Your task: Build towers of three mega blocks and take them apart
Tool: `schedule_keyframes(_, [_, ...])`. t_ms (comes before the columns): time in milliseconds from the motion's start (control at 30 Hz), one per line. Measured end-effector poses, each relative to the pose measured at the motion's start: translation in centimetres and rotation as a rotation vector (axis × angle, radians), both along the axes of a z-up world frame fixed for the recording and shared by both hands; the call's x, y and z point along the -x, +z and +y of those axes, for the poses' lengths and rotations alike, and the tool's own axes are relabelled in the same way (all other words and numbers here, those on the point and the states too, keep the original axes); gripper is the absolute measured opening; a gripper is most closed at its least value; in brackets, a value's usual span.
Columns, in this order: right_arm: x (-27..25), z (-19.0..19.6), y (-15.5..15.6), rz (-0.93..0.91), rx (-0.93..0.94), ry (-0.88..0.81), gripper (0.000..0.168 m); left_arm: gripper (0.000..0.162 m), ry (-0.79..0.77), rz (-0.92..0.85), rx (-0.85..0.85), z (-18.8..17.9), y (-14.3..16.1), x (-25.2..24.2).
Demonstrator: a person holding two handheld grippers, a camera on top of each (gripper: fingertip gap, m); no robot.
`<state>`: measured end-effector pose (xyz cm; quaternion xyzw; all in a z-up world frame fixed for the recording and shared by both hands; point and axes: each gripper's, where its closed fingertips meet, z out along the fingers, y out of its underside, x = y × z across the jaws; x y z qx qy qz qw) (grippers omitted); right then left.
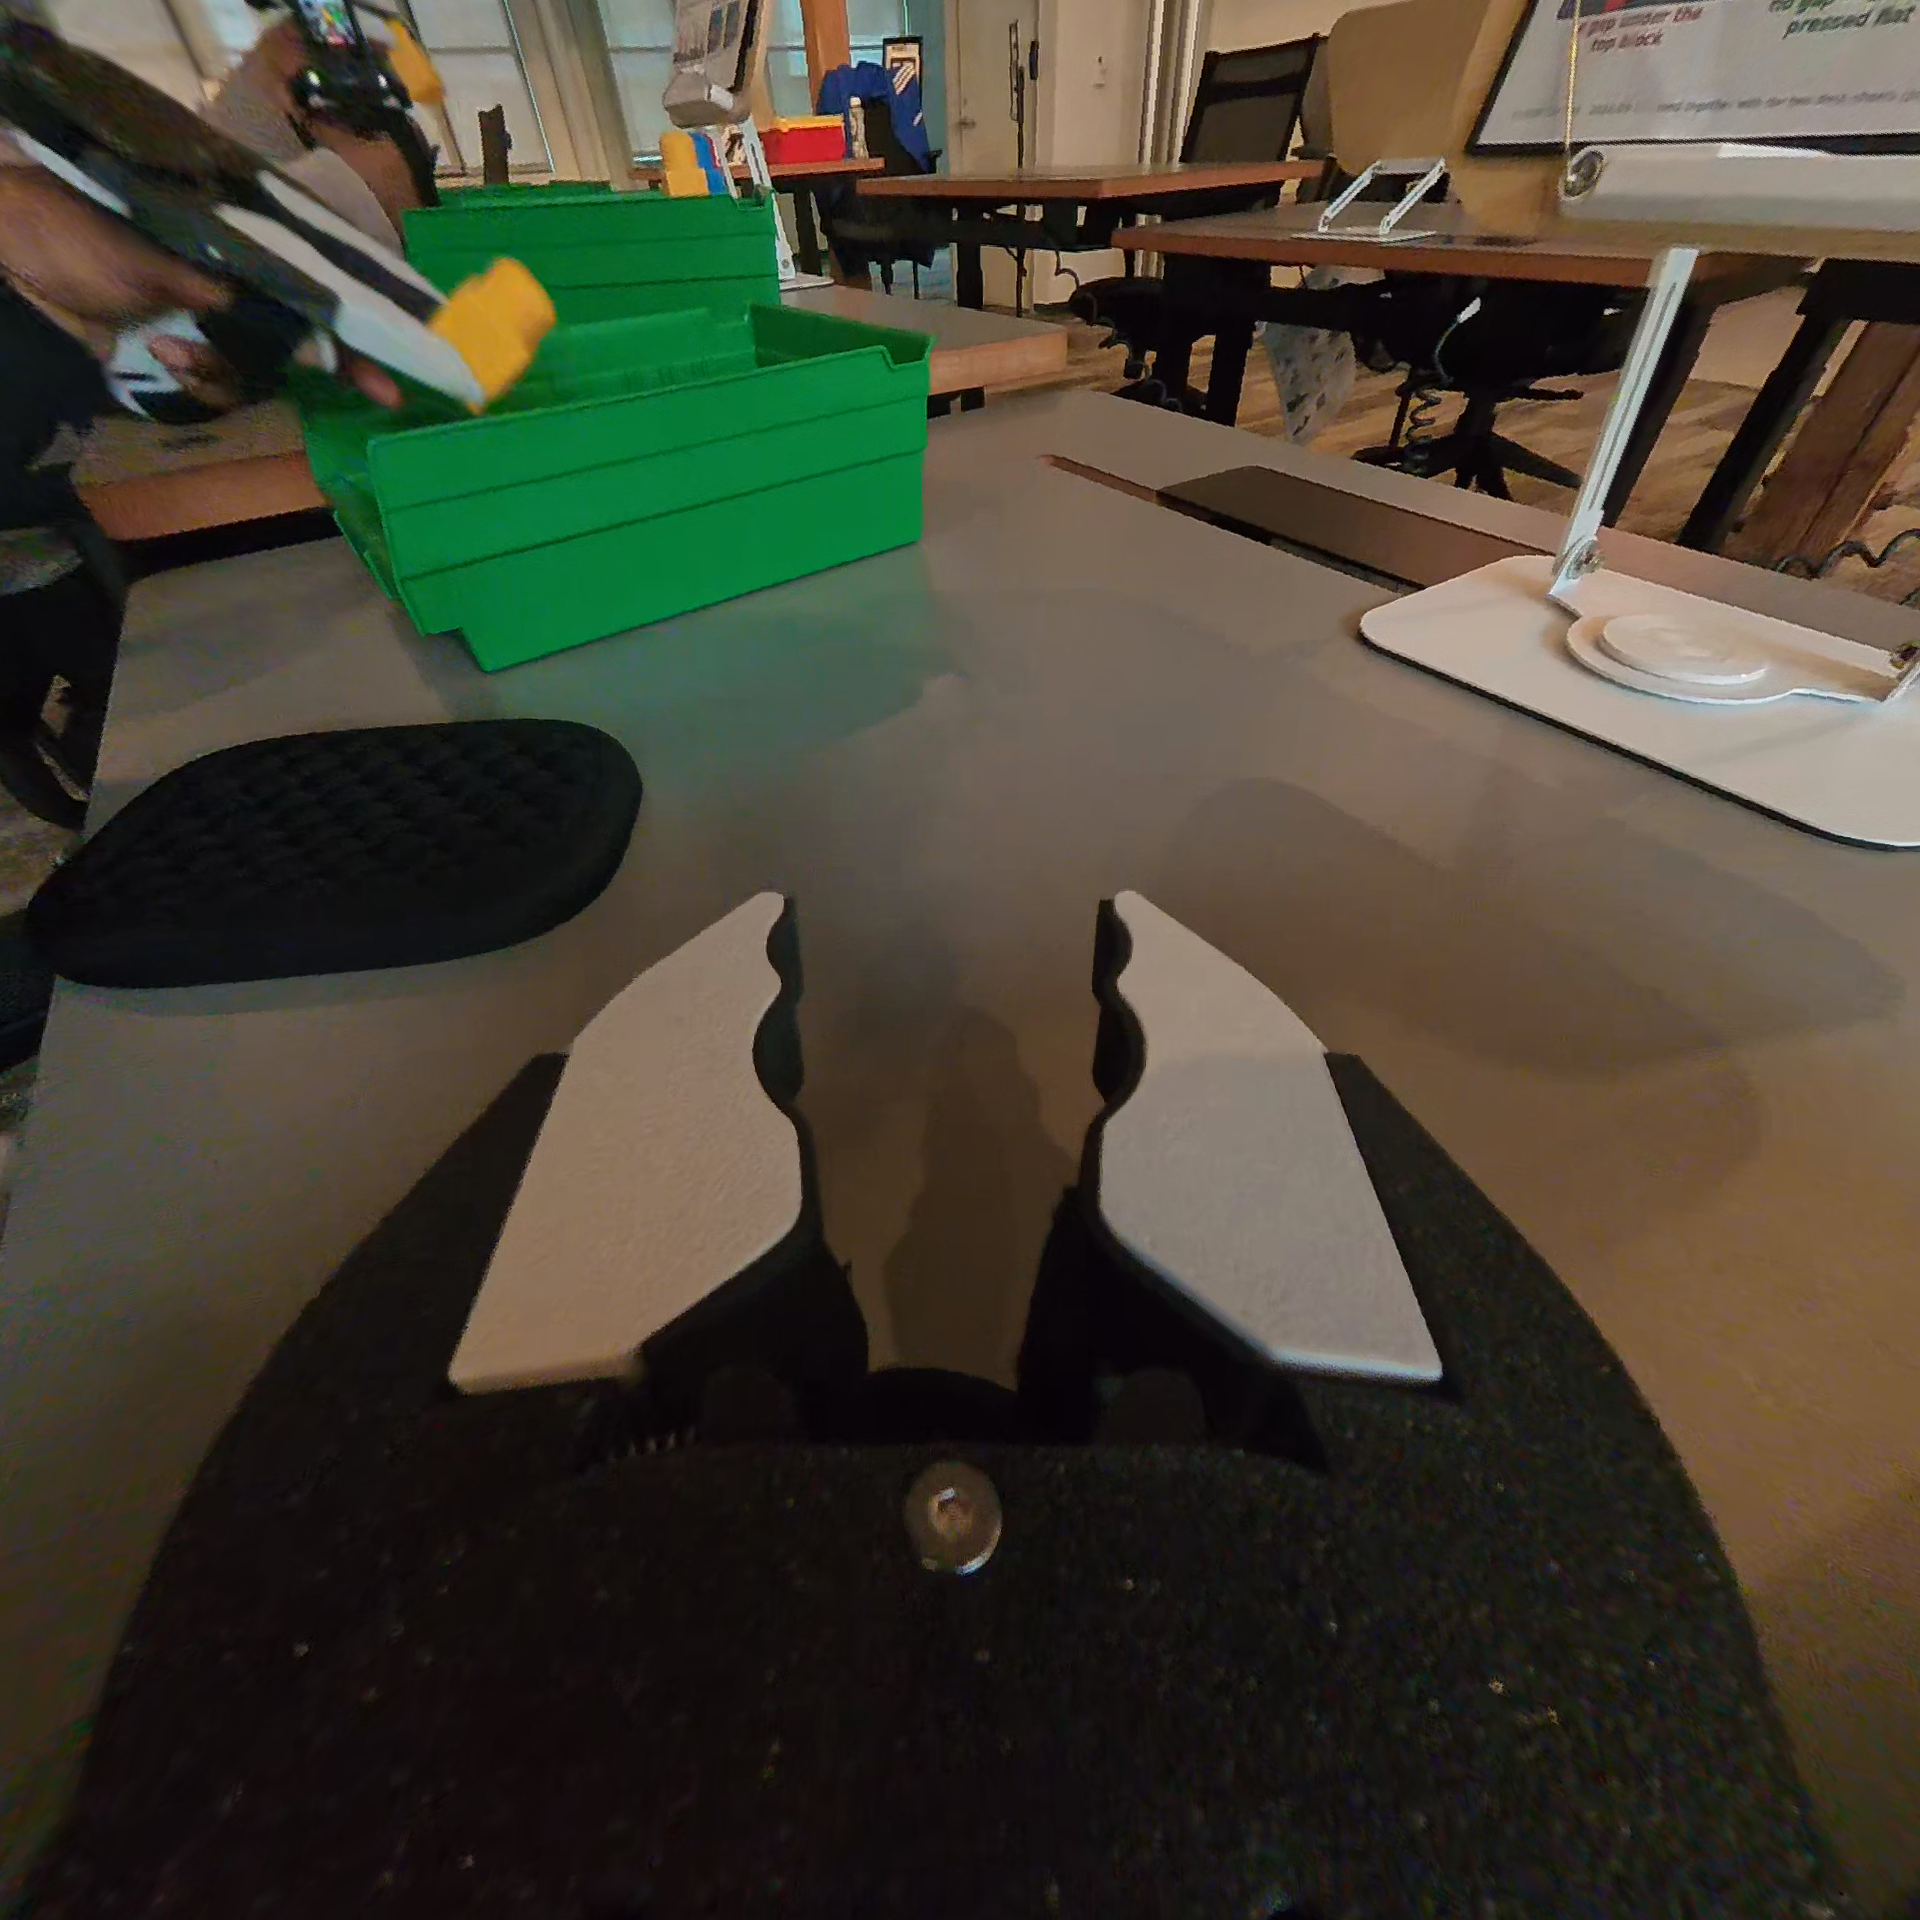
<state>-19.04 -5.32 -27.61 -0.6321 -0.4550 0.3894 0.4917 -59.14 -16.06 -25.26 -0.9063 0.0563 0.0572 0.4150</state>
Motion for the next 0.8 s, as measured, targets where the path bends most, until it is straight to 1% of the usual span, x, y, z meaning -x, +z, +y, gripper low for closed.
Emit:
schedule_keyframes(100, [0.2, -0.2, -0.2, -0.024, -0.012, 0.004, 0.054, 0.036, -0.148, -0.025, -0.213, 0.3, 4.0, -4.8])
schedule_keyframes(167, [0.3, -0.3, -0.4, -0.041, -0.025, 0.009, 0.054, 0.036, -0.279, -0.082, -0.342, 0.3, 6.1, -8.9])
schedule_keyframes(267, [0.5, -0.6, -0.7, -0.073, -0.043, 0.020, 0.054, 0.036, -0.482, -0.200, -0.468, 0.0, 7.7, -15.5])
schedule_keyframes(400, [0.9, -1.0, -1.3, -0.119, -0.053, 0.047, 0.054, 0.036, -0.671, -0.258, -0.525, -0.2, 6.9, -22.6])
schedule_keyframes(533, [1.0, -1.3, -1.6, -0.139, -0.060, 0.064, 0.054, 0.036, -0.819, -0.342, -0.588, -0.3, 5.6, -27.8])
schedule_keyframes(600, [1.1, -1.4, -1.5, -0.141, -0.065, 0.072, 0.054, 0.036, -0.876, -0.405, -0.630, -0.5, 5.3, -29.5])
schedule_keyframes(700, [1.3, -2.0, -1.1, -0.136, -0.086, 0.112, 0.055, 0.036, -0.914, -0.468, -0.667, -0.4, 4.7, -30.6])
schedule_keyframes(800, [2.1, -3.7, 1.0, -0.125, -0.142, 0.209, 0.057, 0.036, -0.926, -0.485, -0.650, -0.3, 3.6, -31.1])
